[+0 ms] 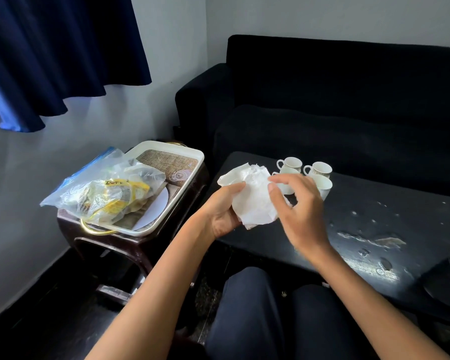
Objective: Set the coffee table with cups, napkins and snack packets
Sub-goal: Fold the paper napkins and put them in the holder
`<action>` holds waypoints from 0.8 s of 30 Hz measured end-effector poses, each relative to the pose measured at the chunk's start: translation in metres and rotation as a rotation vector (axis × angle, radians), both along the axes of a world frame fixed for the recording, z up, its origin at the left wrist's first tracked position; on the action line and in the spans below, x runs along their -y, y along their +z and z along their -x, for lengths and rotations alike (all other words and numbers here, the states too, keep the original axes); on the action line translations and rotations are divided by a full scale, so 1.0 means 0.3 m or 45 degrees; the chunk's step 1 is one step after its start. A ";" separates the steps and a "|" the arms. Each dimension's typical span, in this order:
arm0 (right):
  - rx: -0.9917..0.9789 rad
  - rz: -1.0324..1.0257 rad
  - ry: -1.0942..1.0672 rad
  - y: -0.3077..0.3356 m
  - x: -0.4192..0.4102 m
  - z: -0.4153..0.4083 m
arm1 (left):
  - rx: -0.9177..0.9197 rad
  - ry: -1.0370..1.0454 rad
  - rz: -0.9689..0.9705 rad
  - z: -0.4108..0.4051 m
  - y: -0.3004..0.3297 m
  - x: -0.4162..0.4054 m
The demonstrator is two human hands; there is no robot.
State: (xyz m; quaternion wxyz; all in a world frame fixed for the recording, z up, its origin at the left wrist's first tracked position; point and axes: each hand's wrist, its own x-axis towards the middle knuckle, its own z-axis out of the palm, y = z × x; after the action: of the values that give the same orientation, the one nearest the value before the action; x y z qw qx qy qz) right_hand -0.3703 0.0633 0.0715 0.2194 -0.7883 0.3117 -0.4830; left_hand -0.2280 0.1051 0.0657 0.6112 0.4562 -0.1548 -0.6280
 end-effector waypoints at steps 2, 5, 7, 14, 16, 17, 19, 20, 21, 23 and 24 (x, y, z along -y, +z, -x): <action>-0.018 -0.162 -0.123 0.012 0.045 -0.010 | 0.014 -0.014 0.005 -0.001 0.000 -0.001; -0.044 -0.418 -0.097 0.012 0.095 -0.011 | 0.026 -0.062 0.032 0.000 0.000 -0.004; 0.002 -0.509 -0.040 0.005 0.104 -0.015 | 0.028 -0.096 0.064 0.000 -0.002 -0.006; 0.144 -0.417 -0.130 -0.004 0.093 -0.025 | 0.018 -0.067 0.087 -0.003 -0.013 -0.002; 0.114 -0.308 -0.185 0.002 0.087 -0.026 | 0.017 -0.069 0.093 0.001 -0.015 -0.002; 0.093 -0.263 -0.193 0.004 0.087 -0.027 | 0.019 -0.069 0.098 0.002 -0.015 -0.002; 0.073 -0.245 -0.152 0.005 0.096 -0.033 | 0.021 -0.072 0.115 0.001 -0.015 -0.001; 0.072 -0.269 -0.132 0.005 0.101 -0.038 | 0.027 -0.076 0.121 0.001 -0.014 -0.002; 0.075 -0.299 -0.128 0.003 0.107 -0.044 | 0.037 -0.081 0.120 0.002 -0.013 -0.002; 0.078 -0.362 -0.163 -0.007 0.121 -0.056 | 0.050 -0.092 0.097 0.006 -0.014 -0.002; 0.080 -0.398 -0.179 -0.013 0.127 -0.061 | 0.049 -0.092 0.078 0.009 -0.015 -0.002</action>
State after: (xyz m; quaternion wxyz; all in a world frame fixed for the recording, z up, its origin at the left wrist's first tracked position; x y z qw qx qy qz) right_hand -0.3519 0.0254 0.0676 0.3145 -0.7054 0.4304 -0.4671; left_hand -0.2305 0.1056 0.0612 0.5987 0.4434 -0.2021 -0.6357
